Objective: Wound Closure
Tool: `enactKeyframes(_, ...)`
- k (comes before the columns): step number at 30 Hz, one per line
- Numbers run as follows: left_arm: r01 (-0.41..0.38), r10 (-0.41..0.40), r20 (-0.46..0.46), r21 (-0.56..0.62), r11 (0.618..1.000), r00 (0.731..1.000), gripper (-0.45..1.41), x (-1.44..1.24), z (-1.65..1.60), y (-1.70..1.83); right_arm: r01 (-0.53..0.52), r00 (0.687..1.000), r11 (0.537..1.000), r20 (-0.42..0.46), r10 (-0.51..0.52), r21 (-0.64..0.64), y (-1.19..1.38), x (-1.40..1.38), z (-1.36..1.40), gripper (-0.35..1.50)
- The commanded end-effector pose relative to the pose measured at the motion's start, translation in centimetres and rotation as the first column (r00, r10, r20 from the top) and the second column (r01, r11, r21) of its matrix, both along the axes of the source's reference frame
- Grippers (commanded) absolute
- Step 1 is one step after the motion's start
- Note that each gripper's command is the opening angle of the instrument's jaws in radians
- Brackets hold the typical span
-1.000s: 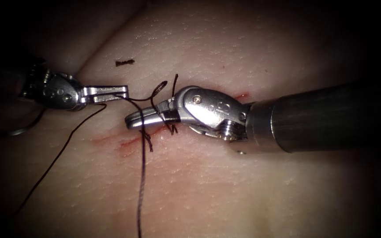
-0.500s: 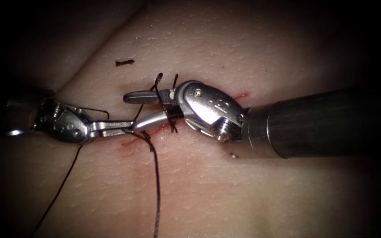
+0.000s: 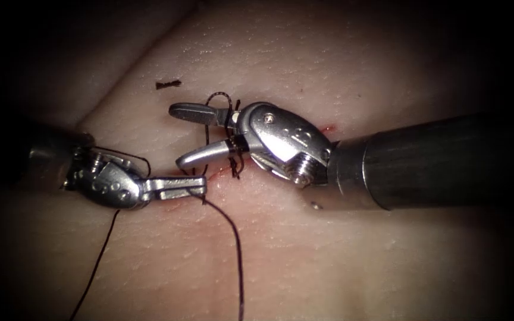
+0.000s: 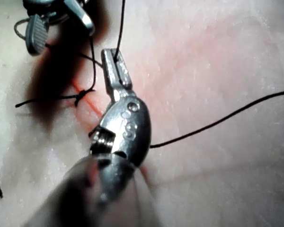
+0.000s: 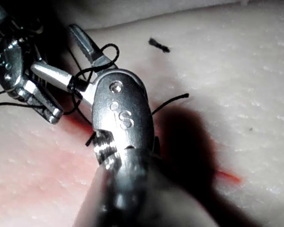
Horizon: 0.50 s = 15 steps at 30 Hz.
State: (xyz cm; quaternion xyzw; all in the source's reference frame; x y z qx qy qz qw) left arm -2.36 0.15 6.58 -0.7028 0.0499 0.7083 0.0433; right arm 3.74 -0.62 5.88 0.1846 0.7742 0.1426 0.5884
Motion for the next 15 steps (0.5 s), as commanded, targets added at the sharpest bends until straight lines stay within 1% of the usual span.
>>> enactKeyframes(1,-0.003,0.003,0.004,0.003,1.000,1.000,-0.45,-0.08,-0.01,-0.08,-0.006,1.000,1.000,0.029,0.006,-0.012,-0.03,0.04,0.06,0.64)
enactKeyframes(2,-0.002,0.002,0.004,0.005,1.000,1.000,-0.45,-0.10,-0.05,-0.09,-0.014,0.998,1.000,0.067,0.016,-0.024,-0.02,0.03,0.07,0.66)
enactKeyframes(4,-0.003,0.003,0.011,0.012,1.000,1.000,-0.45,-0.17,-0.20,-0.12,-0.039,0.993,0.999,0.112,0.042,-0.032,-0.01,-0.01,0.09,0.68)
enactKeyframes(8,-0.002,0.002,0.019,0.026,1.000,1.000,-0.45,-0.24,-0.43,-0.10,-0.065,0.981,0.997,0.181,0.069,-0.030,0.00,-0.05,0.11,0.74)
enactKeyframes(12,0.004,-0.004,0.020,0.020,1.000,1.000,-0.45,-0.28,-0.63,-0.01,-0.047,0.959,0.998,0.277,0.058,-0.049,-0.07,-0.05,0.12,0.79)
enactKeyframes(13,0.006,-0.006,0.021,0.025,1.000,1.000,-0.45,-0.29,-0.67,0.02,-0.038,0.950,0.999,0.309,0.040,-0.012,-0.11,-0.05,0.13,0.79)
enactKeyframes(15,0.007,-0.008,0.022,0.019,1.000,1.000,-0.45,-0.30,-0.71,0.07,-0.030,0.935,0.998,0.355,0.010,0.051,-0.20,-0.04,0.15,0.71)
